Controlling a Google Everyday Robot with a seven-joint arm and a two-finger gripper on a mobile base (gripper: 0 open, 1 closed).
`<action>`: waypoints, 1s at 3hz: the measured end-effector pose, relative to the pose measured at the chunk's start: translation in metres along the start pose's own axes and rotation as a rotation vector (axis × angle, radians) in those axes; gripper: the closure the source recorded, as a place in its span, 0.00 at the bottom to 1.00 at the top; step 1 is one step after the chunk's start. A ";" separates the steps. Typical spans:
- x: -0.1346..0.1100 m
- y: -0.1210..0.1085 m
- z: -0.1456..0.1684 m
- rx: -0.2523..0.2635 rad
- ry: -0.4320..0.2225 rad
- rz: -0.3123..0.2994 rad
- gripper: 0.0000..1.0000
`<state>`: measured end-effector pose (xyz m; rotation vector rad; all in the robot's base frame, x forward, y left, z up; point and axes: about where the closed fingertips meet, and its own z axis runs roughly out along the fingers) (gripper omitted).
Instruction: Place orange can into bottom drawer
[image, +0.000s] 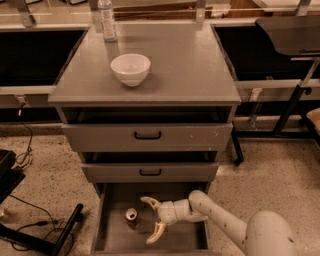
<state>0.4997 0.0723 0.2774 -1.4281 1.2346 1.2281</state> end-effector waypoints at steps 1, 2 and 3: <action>-0.036 0.043 -0.044 -0.097 0.075 0.032 0.00; -0.084 0.073 -0.095 -0.085 0.169 0.036 0.00; -0.136 0.092 -0.144 0.046 0.290 0.021 0.00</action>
Offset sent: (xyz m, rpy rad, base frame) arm -0.1394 -0.1440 0.1766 -0.2954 0.0337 0.1009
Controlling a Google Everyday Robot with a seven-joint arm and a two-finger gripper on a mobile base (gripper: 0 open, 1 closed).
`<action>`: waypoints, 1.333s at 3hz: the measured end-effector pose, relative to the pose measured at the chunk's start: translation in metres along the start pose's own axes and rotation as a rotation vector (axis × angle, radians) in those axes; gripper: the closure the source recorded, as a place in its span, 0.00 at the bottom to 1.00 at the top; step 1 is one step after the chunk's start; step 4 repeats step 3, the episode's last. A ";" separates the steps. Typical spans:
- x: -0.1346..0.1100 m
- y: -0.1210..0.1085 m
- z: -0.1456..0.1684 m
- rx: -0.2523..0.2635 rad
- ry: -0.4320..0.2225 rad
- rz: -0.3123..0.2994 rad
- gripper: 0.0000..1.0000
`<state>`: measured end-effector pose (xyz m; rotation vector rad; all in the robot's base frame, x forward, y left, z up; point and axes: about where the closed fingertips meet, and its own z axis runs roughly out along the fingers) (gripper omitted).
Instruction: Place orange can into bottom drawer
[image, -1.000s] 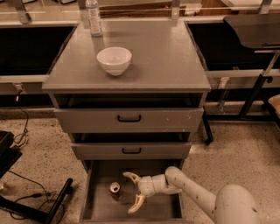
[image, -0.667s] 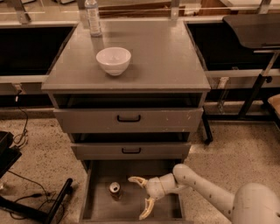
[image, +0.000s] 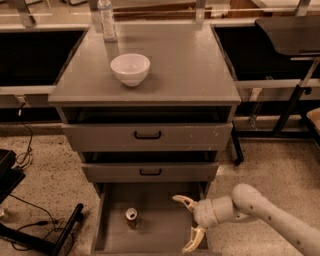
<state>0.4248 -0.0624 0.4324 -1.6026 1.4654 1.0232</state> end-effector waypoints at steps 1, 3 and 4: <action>-0.040 0.014 -0.049 0.177 0.139 -0.047 0.00; -0.100 0.056 -0.065 0.262 0.334 -0.160 0.00; -0.100 0.056 -0.065 0.262 0.334 -0.160 0.00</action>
Offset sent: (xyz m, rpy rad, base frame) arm -0.0734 -0.0352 0.2249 -0.5373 -0.5037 -0.2319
